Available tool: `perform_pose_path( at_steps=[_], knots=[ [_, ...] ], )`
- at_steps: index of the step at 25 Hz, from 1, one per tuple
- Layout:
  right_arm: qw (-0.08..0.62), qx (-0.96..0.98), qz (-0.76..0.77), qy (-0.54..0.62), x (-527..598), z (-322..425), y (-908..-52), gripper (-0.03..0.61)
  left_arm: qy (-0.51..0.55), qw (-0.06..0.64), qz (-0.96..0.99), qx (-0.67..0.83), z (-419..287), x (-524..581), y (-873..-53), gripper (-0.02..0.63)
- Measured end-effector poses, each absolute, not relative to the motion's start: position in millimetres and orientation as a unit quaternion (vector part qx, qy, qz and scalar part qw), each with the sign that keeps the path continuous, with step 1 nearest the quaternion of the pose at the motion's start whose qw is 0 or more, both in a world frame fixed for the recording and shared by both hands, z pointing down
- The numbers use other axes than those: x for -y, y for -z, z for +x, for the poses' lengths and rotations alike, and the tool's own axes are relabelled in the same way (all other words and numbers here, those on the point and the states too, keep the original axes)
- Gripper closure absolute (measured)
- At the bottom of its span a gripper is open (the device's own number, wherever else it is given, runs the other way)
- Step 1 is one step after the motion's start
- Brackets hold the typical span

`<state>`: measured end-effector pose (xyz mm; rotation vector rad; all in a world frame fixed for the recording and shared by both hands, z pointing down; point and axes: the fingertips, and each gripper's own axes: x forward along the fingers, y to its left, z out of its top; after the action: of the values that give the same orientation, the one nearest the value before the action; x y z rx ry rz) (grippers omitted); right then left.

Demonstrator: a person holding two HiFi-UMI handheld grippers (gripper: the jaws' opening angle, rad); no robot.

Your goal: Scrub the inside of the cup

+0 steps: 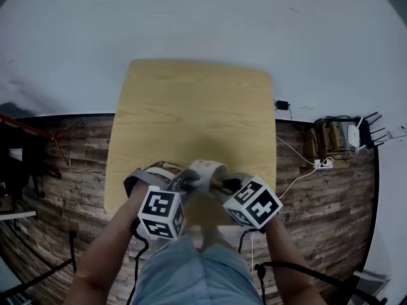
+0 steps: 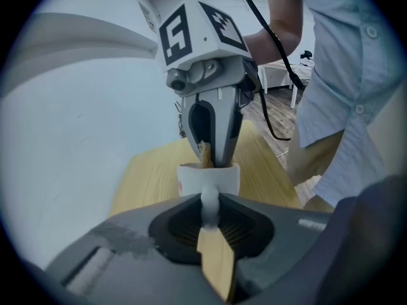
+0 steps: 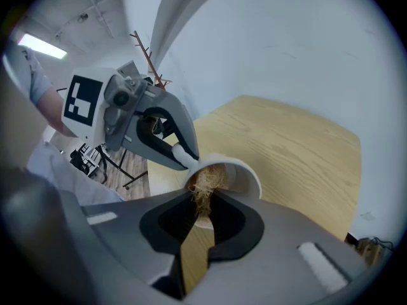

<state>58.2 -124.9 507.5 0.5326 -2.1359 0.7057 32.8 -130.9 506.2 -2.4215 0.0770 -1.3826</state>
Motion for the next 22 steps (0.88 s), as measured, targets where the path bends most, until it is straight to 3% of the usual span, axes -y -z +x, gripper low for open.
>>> perform_pose_path(
  at_steps=[22],
  knots=[
    [0.420,0.829,0.259,-0.264,147.3,100.4,-519.7,0.529,0.496,0.189,-0.847,-0.016,34.9,131.4,-502.3,0.541]
  ],
)
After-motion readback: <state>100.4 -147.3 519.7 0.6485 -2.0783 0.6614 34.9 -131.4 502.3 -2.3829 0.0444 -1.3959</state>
